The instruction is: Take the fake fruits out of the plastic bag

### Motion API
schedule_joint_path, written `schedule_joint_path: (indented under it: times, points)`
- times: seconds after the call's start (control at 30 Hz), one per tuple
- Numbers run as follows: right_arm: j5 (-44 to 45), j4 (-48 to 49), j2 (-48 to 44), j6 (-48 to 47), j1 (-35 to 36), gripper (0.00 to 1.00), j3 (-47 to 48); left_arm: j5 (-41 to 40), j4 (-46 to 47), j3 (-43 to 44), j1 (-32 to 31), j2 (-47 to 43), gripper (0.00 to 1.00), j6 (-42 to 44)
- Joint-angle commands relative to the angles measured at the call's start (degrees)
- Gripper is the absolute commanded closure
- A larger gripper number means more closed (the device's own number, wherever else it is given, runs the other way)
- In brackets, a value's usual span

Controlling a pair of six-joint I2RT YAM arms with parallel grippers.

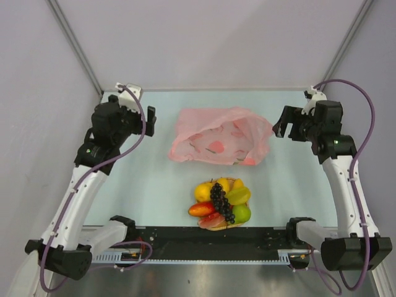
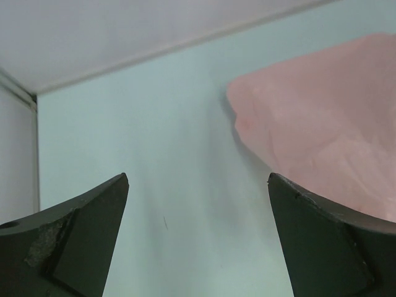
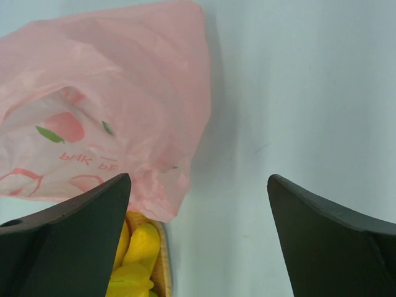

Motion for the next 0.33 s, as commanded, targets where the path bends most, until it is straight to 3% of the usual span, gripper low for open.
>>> schedule_joint_path:
  times: [0.0,0.3]
  points:
    - [7.71,-10.19,1.28,5.63,0.21,0.0,5.25,-1.76,-0.09,-6.37,0.93,-0.93,0.0,-4.52]
    - [11.94,-12.23,5.05,2.55,0.21,0.0,9.74,-2.19,1.23,-11.31,3.83,-4.63,0.0,-6.19]
